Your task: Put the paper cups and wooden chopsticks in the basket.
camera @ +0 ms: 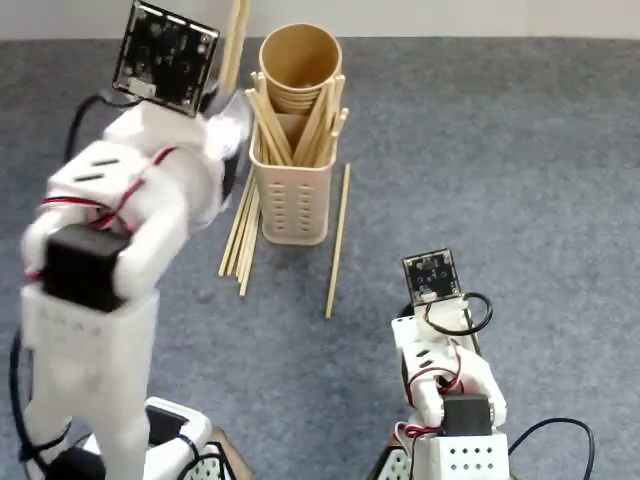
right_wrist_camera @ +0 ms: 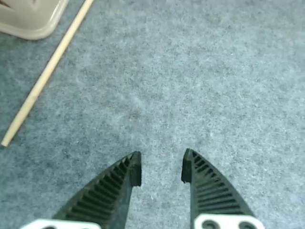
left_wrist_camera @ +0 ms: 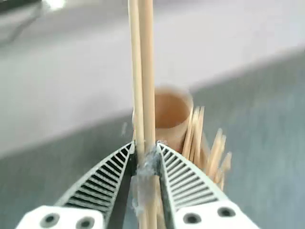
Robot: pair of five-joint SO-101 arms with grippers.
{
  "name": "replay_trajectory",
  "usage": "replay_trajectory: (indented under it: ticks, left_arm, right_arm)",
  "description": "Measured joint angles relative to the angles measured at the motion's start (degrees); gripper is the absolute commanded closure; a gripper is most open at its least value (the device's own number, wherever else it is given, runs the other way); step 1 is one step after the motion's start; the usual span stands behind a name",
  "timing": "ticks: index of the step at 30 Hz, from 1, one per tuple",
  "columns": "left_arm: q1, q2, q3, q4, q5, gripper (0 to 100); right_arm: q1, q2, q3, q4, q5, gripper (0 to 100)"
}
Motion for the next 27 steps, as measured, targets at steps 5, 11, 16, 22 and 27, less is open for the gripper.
replay_trajectory:
  ticks: [5, 11, 16, 22, 27]
  left_arm:
    - [3.69, 4.66, 4.48, -23.65, 2.55, 100]
    - [4.31, 9.41, 5.98, -27.96, 8.0, 99]
    - [4.48, 10.64, 11.16, -30.24, 8.53, 92]
    - [4.04, 10.73, 15.91, -33.41, 8.53, 92]
    - [3.96, 10.73, 16.09, -33.49, 8.53, 92]
  right_arm:
    - [0.0, 0.0, 0.0, 0.0, 0.0, 85.0]
    - [0.0, 0.0, 0.0, 0.0, -0.09, 85.0]
    - [0.0, 0.0, 0.0, 0.0, -0.09, 85.0]
    - [0.0, 0.0, 0.0, 0.0, -0.09, 85.0]
    - [0.0, 0.0, 0.0, 0.0, -0.09, 85.0]
